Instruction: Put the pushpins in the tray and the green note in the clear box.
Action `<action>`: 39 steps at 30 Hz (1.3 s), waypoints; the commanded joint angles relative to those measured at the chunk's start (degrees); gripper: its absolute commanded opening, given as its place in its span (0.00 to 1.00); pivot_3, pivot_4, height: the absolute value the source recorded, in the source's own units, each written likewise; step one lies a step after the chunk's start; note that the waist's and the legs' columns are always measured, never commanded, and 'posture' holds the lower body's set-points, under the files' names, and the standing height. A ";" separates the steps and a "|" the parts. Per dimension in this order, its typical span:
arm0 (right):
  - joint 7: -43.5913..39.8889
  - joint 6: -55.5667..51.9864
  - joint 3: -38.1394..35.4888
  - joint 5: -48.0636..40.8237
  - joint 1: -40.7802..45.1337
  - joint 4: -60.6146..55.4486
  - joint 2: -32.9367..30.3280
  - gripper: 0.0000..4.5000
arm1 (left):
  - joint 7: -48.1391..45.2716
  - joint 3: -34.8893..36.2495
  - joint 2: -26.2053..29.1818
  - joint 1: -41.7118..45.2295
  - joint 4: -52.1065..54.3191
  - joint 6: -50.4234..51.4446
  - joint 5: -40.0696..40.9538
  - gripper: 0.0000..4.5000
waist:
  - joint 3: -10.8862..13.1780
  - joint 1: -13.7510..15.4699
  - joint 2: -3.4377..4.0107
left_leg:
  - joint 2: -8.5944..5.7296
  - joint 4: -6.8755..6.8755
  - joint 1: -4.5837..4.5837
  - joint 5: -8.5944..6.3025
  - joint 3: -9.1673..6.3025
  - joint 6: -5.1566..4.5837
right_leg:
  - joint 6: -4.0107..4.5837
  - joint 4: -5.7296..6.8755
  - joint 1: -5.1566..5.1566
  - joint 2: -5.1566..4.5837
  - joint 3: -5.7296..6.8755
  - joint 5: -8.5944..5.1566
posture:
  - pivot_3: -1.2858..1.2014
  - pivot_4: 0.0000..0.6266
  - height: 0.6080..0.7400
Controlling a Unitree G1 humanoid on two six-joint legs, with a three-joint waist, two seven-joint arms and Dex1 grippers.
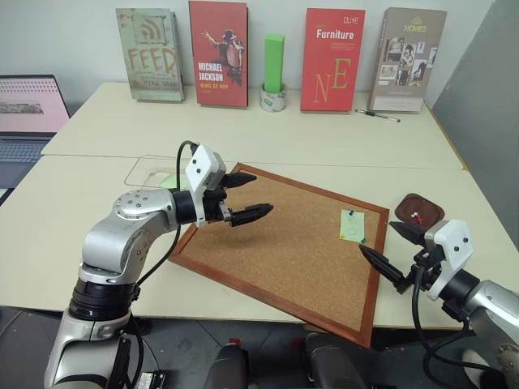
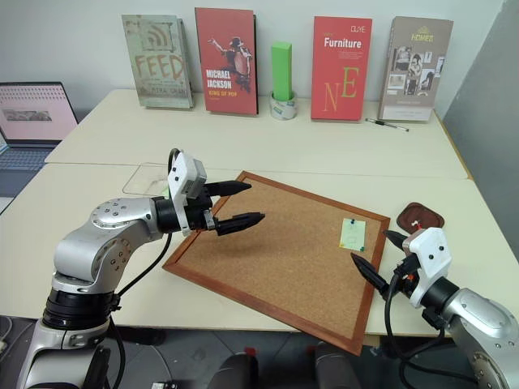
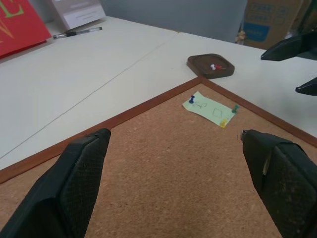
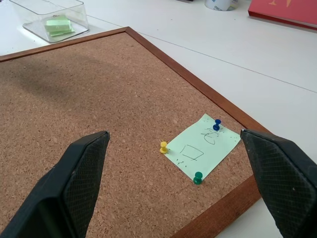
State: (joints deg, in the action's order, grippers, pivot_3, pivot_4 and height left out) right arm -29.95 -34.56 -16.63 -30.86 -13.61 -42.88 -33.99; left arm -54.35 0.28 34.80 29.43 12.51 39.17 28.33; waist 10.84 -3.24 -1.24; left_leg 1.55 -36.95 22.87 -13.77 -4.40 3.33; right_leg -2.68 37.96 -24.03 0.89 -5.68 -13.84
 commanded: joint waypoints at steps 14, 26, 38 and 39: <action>2.99 -1.86 -0.48 -1.53 -0.47 -4.52 0.39 1.00 | -4.47 -5.78 -1.43 3.75 -7.39 -8.70 -3.59 0.76 | 0.00 0.01 0.00 | 0.00 -0.01 -0.01 0.00 0.00 0.00 | 0.01 0.01 0.01 0.00 -0.01 -0.01 | 0.52 0.24 1.00; 3.14 -3.40 1.86 -2.17 5.41 -2.11 -0.29 1.00 | -6.83 -13.24 -7.19 10.11 -17.63 -13.11 -9.52 0.26 | -0.01 0.03 -0.01 | -0.03 -0.02 0.01 0.00 0.00 0.00 | -0.08 0.00 0.02 0.00 -0.02 0.05 | 0.52 0.24 1.00; 2.27 -2.02 4.75 1.04 12.73 4.19 -1.79 1.00 | -8.89 -18.11 -11.80 9.30 -24.22 -19.86 -14.99 0.00 | -0.01 0.03 -0.01 | -0.03 0.00 0.02 0.00 -0.01 0.00 | -0.22 0.02 0.00 0.01 -0.01 0.13 | 0.52 0.24 1.00; 2.08 -1.50 5.20 1.73 13.48 5.22 -1.95 1.00 | -8.36 -18.12 -12.26 9.11 -24.92 -20.32 -15.36 0.00 | -0.01 0.02 -0.01 | -0.03 -0.01 0.02 0.00 -0.01 0.00 | -0.23 0.01 0.01 0.01 -0.02 0.13 | 0.52 0.24 1.00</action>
State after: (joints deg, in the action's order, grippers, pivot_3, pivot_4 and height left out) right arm -27.27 -38.05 -11.62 -30.59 -2.01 -38.57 -35.10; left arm -63.24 -18.18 23.73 38.81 -11.90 20.67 13.69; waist 10.83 -3.22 -1.25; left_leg 1.52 -36.95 22.90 -13.77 -4.40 3.32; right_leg -2.91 37.97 -24.02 0.89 -5.70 -13.71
